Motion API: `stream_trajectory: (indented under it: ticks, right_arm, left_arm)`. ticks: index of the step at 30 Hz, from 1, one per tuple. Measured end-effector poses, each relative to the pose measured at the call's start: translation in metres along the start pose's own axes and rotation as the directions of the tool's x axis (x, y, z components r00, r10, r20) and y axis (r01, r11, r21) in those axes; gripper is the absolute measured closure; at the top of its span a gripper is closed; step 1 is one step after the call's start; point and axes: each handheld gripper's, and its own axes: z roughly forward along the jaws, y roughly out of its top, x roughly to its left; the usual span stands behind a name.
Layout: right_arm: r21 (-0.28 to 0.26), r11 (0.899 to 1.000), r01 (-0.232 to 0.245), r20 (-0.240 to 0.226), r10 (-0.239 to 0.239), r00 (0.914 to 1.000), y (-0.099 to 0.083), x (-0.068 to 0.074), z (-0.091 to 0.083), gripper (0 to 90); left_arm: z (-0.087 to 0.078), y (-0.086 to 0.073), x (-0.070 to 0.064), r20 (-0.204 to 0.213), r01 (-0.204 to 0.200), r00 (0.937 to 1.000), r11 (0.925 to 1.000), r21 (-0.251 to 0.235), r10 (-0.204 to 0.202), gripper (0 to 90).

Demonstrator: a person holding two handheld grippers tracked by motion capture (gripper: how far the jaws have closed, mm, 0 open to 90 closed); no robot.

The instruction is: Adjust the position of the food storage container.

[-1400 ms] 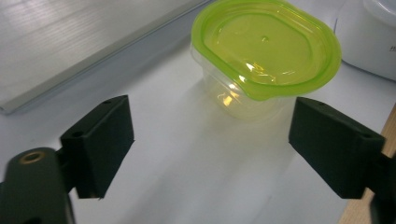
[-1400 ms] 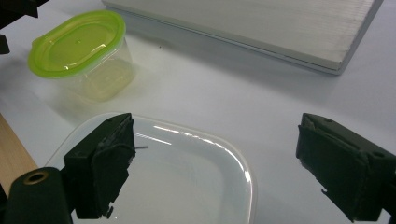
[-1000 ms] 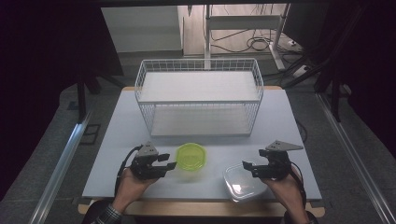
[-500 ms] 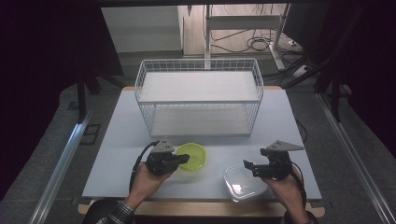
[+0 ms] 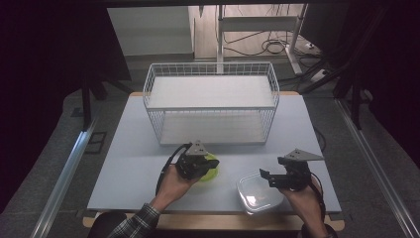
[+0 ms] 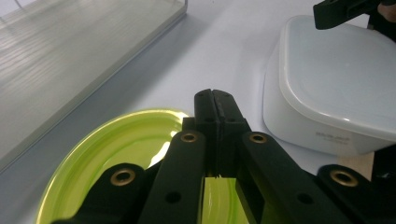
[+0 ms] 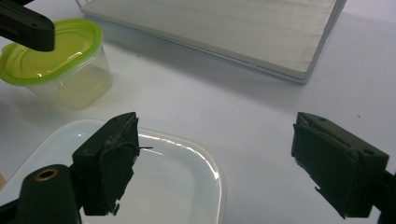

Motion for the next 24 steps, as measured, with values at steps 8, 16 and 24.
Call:
stream_trajectory:
  ticks: [8,16,24]
  right_arm:
    - [0.013,1.000,0.007,-0.001,-0.007,1.0000,-0.001,0.001,0.002,16.0]
    - [0.015,1.000,0.006,0.002,-0.006,1.0000,-0.001,0.000,0.001,16.1]
    - [0.019,1.000,0.008,-0.004,-0.008,1.0000,-0.002,0.000,0.001,16.2]
  left_arm:
    - [0.024,0.009,-0.011,0.001,-0.047,0.9989,0.9965,0.069,0.047,90.0]
    - [0.030,0.004,-0.009,-0.055,-0.056,0.9964,0.9873,0.149,0.064,90.0]
    - [0.012,-0.008,0.010,-0.091,-0.002,0.9957,0.9878,0.156,0.016,90.0]
